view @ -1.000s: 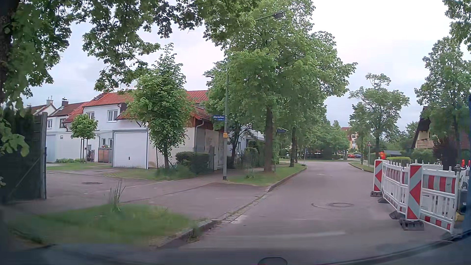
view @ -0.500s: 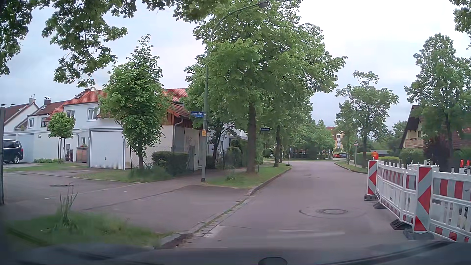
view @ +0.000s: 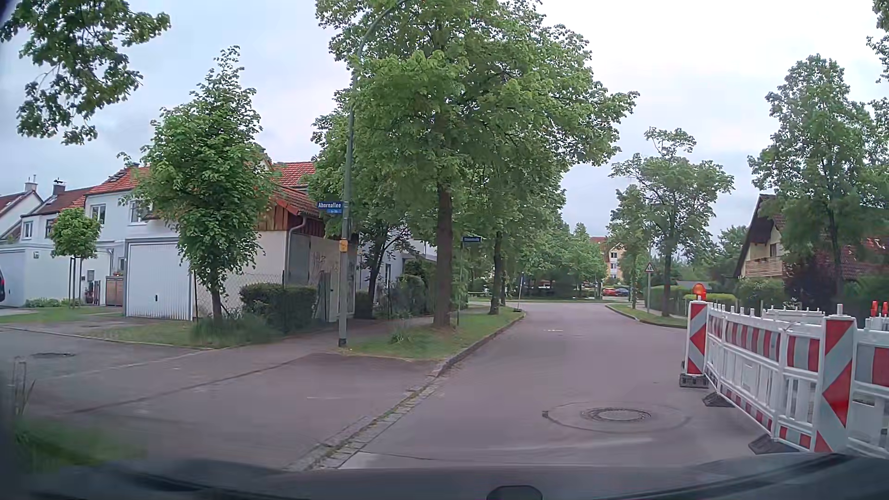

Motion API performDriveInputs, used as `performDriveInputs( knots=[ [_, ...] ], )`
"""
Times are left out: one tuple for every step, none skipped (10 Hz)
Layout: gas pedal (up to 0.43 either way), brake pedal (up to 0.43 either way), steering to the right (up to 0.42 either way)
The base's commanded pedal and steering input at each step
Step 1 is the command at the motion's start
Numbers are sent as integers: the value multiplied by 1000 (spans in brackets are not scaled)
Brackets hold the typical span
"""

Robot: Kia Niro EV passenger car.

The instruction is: Follow the waypoints while adhering to traffic rules and regulations

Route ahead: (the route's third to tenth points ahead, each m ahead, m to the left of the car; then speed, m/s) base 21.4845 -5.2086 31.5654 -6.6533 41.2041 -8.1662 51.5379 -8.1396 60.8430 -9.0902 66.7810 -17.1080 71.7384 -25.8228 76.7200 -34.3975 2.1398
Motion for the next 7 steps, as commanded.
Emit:
performDriveInputs(
  knots=[
    [20, 0, 155],
    [28, 0, 138],
    [39, 0, 126],
    [47, 0, 118],
    [47, 0, 115],
    [47, 0, 110],
    [47, 0, 105]
  ],
)
